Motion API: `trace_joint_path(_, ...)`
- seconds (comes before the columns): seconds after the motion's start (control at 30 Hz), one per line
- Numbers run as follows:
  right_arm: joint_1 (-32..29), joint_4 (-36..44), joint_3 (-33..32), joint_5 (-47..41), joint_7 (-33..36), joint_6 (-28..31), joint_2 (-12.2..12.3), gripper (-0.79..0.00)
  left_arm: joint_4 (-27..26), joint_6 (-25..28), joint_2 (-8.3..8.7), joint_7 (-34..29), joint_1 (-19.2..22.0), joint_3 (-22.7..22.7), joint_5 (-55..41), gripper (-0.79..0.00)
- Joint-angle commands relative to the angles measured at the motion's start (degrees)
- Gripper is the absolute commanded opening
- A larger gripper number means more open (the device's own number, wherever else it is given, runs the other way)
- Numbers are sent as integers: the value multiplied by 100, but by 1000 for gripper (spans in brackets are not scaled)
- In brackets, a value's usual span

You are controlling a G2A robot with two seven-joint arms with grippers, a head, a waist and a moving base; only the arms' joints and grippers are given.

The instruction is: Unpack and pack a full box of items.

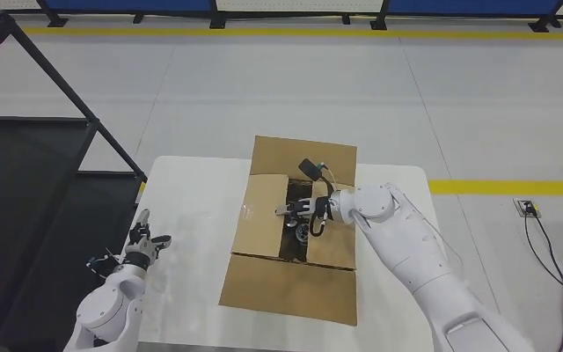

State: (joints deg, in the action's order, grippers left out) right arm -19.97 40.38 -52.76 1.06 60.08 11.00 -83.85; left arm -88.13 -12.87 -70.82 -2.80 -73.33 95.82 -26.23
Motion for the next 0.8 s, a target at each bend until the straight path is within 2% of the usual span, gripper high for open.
trace_joint_path(0.0, -7, 22, 9, 14, -5, -12, -2, -785, -1, 0, -1, -9, 7, -1, -2, -68)
trace_joint_path(0.17, -14, 39, 9, 32, -3, -22, 2, -785, -4, -1, -5, -23, 10, -20, 11, -71)
trace_joint_path(0.33, -12, 43, 4, 40, 17, -16, 7, -785, -84, -11, 5, -223, -45, -92, 166, -22)
trace_joint_path(0.4, -12, 64, -12, 29, -7, -31, 11, 0, -160, 5, 13, -325, -80, -101, 233, 0)
trace_joint_path(0.67, -206, 653, -326, 337, -200, -24, 205, 0, -868, 205, 93, -913, -503, 64, 782, 0)
trace_joint_path(0.77, -423, 1174, -641, 555, -301, -185, 366, 0, -1216, 311, 152, -1468, -740, 182, 1089, 0)
